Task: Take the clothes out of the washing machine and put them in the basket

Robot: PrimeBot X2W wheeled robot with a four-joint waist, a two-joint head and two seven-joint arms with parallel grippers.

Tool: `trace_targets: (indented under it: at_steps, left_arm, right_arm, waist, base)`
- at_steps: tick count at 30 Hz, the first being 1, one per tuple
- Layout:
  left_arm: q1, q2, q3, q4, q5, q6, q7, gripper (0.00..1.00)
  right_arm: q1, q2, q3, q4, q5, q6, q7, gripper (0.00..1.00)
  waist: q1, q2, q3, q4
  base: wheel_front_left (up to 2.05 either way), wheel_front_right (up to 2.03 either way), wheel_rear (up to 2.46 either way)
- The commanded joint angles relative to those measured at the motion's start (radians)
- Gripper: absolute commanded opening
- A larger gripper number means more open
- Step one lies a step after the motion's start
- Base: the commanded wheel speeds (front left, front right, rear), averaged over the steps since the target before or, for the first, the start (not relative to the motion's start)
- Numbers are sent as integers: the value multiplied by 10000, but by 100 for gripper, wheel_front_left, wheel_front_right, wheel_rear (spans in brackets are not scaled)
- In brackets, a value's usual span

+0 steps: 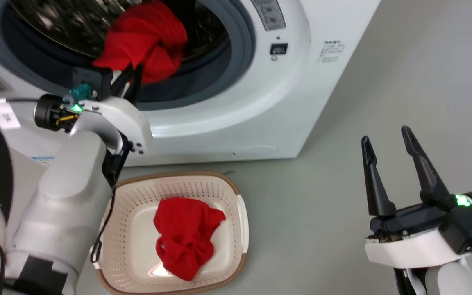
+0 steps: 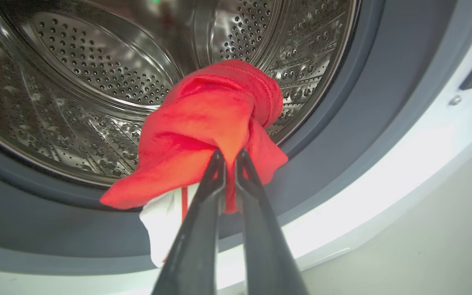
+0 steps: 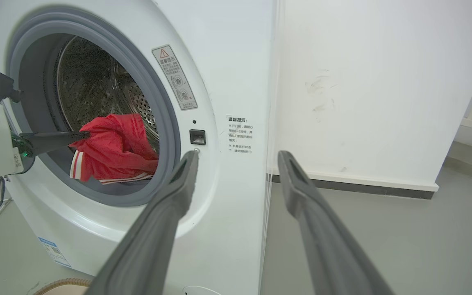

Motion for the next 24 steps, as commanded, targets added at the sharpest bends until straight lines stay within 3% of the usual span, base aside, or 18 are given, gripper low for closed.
trace_targets:
  at_steps: [1, 13, 23, 24]
  left_arm:
    - [531, 109, 113, -589, 74, 85, -70, 0]
    - [2846, 878, 233, -4362, 502, 808, -10, 0]
    - [4193, 1845, 351, -8319, 668, 1730, 1027, 0]
    - [4485, 2083, 450, -9354, 717, 1977, 1275, 0]
  right_arm:
    - [211, 12, -11, 46, -97, -7, -24, 100]
    - [1037, 12, 7, 246, -119, -7, -24, 100]
    - [1493, 11, -9, 372, -108, -7, -23, 100]
    - [1585, 11, 0, 382, -83, -7, -23, 100]
  waist:
    - [1, -1, -552, 334]
    - [1, -1, -1770, 680]
    - [1, -1, -2435, 892]
    - [1, -1, -2527, 940]
  base:
    - [0, 0, 0]
    - [0, 0, 0]
    - [0, 0, 0]
    - [0, 0, 0]
